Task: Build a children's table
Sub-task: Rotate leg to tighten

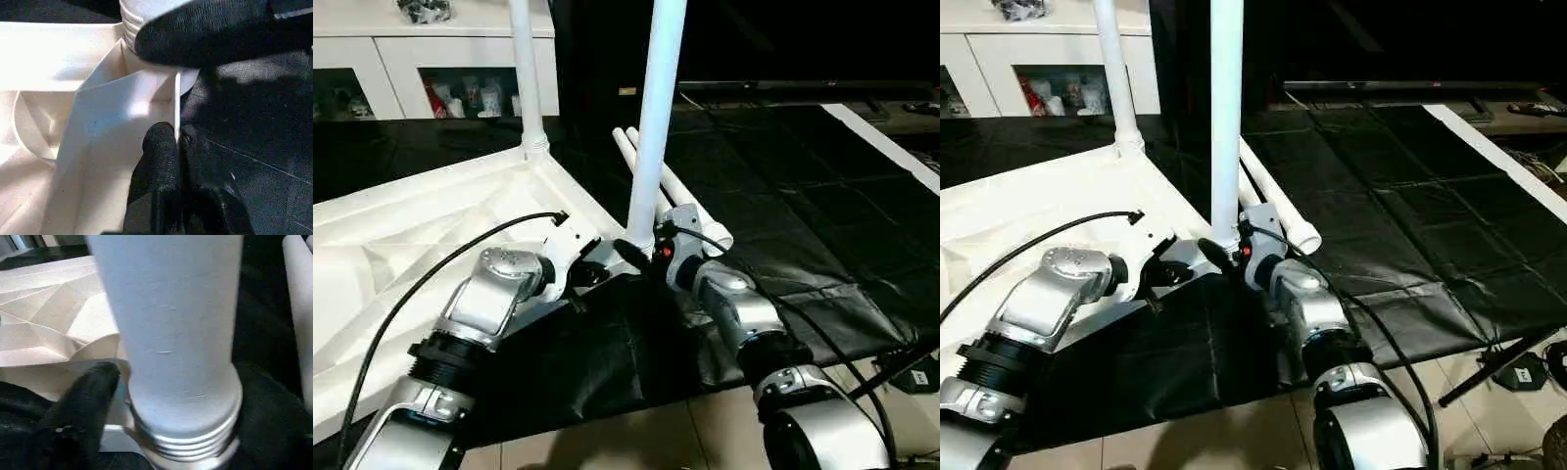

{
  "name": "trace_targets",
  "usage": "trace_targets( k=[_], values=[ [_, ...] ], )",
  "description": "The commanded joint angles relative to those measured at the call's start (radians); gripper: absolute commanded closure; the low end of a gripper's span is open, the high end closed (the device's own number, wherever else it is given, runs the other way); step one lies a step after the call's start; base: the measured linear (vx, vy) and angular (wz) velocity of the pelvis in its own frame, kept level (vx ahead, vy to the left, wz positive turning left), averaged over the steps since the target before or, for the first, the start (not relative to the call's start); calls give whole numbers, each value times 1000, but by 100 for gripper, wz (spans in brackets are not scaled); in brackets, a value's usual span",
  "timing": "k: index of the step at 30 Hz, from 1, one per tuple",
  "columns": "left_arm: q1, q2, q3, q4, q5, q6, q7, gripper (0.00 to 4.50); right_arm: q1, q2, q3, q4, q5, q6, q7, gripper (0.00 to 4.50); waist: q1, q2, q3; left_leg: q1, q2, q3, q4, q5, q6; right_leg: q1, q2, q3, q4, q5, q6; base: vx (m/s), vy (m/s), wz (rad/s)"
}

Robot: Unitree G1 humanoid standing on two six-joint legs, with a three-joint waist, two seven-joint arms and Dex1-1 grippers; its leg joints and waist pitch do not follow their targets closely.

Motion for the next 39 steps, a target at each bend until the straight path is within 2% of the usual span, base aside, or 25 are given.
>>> trace_targets(
  k=[1, 3, 6, 8, 9, 11, 12, 13, 16, 18, 22, 23, 24, 27, 31, 33, 36, 39],
  values=[
    [-27, 5, -11, -48, -2, -70, -21, 450, 15, 18, 62, 21, -21, -7, 70, 22, 5, 18, -65, 2, 15, -4, -64, -236, 2, 55, -84, 62, -94, -275, -145, 0, 0, 0],
    [-17, 45, -26, -43, 3, -117, -60, 450, 35, -24, 78, -10, -30, -55, 134, 13, 8, 20, -66, 2, 16, -5, -64, -235, 7, 55, -86, 62, -94, -267, -145, 0, 0, 0],
    [-1, 100, -40, -35, -6, -186, -144, 450, 65, -84, 70, -65, -9, -78, 253, 4, 15, 17, -68, 1, 17, -3, -62, -205, 23, 58, -82, 64, -87, -203, -157, 0, 0, 0],
    [9, 138, -55, -27, -9, -251, -207, 450, 79, -124, 67, -94, -1, -105, 320, 4, 19, 20, -68, 2, 18, -3, -63, -205, 24, 57, -83, 64, -85, -192, -166, 0, 0, 0],
    [19, 169, -65, -20, -26, -286, -277, 450, 87, -163, 63, -122, 17, -115, 388, 4, 21, 17, -68, 2, 19, -1, -62, -208, 28, 56, -83, 64, -85, -193, -165, 0, 0, 0],
    [23, 191, -71, -8, -40, -324, -331, 450, 92, -196, 67, -150, 34, -106, 460, 4, 26, 20, -66, 5, 20, -1, -63, -213, 30, 54, -82, 65, -86, -198, -167, 0, 0, 0],
    [24, 209, -78, 4, -50, -351, -376, 450, 98, -226, 76, -177, 50, -88, 530, 4, 31, 20, -68, 6, 20, 0, -62, -212, 33, 55, -81, 65, -84, -192, -169, 0, 0, 0],
    [22, 220, -80, 17, -60, -379, -412, 450, 102, -250, 92, -194, 52, -84, 580, 4, 35, 21, -64, 8, 22, 1, -63, -220, 33, 52, -80, 65, -86, -201, -169, 0, 0, 0],
    [16, 228, -79, 33, -73, -394, -443, 450, 105, -279, 117, -211, 49, -77, 639, 4, 42, 20, -63, 8, 21, 2, -63, -234, 26, 52, -81, 64, -87, -231, -163, 0, 0, 0],
    [-3, 244, -94, 53, -81, -413, -510, 450, 106, -330, 170, -229, 28, -63, 762, 4, 46, 19, -64, 5, 22, 1, -63, -233, 25, 55, -83, 63, -89, -250, -159, 0, 0, 0],
    [-12, 255, -112, 66, -76, -442, -551, 450, 101, -348, 197, -225, 9, -64, 817, 4, 49, 16, -64, 3, 21, 1, -62, -227, 25, 55, -85, 63, -90, -272, -152, 0, 0, 0],
    [-16, 256, -120, 71, -73, -455, -564, 450, 97, -352, 208, -218, -2, -70, 832, 4, 50, 13, -64, 4, 22, 1, -62, -227, 24, 53, -85, 63, -90, -279, -150, 0, 0, 0],
    [-23, 258, -135, 81, -73, -473, -589, 450, 92, -356, 222, -206, -14, -82, 848, 4, 53, 15, -63, 5, 21, 2, -61, -228, 26, 52, -85, 63, -94, -298, -146, 0, 0, 0],
    [-31, 250, -154, 89, -71, -500, -619, 450, 79, -349, 223, -183, -17, -87, 848, 4, 57, 14, -65, 6, 24, 1, -62, -220, 20, 51, -85, 64, -90, -277, -155, 0, 0, 0],
    [-35, 228, -174, 89, -62, -522, -631, 450, 76, -348, 226, -182, 0, -73, 853, 41, 67, 16, -66, 10, 26, 3, -62, -226, 17, 49, -85, 64, -86, -252, -165, 0, 0, 0],
    [-36, 219, -178, 87, -59, -523, -632, 450, 79, -346, 226, -185, 3, -73, 859, 67, 67, 17, -67, 6, 26, 1, -62, -223, 16, 52, -86, 64, -83, -240, -168, 0, 0, 0],
    [-41, 210, -185, 96, -55, -534, -632, 450, 90, -339, 224, -195, 4, -72, 864, 79, 66, 16, -67, 4, 24, 1, -62, -223, 15, 55, -86, 63, -86, -256, -157, 0, 0, 0],
    [-48, 208, -188, 115, -50, -548, -628, 450, 101, -338, 229, -209, 8, -65, 876, 117, 66, 17, -67, 6, 24, 0, -62, -225, 16, 53, -86, 63, -88, -268, -152, 0, 0, 0]
  ],
)
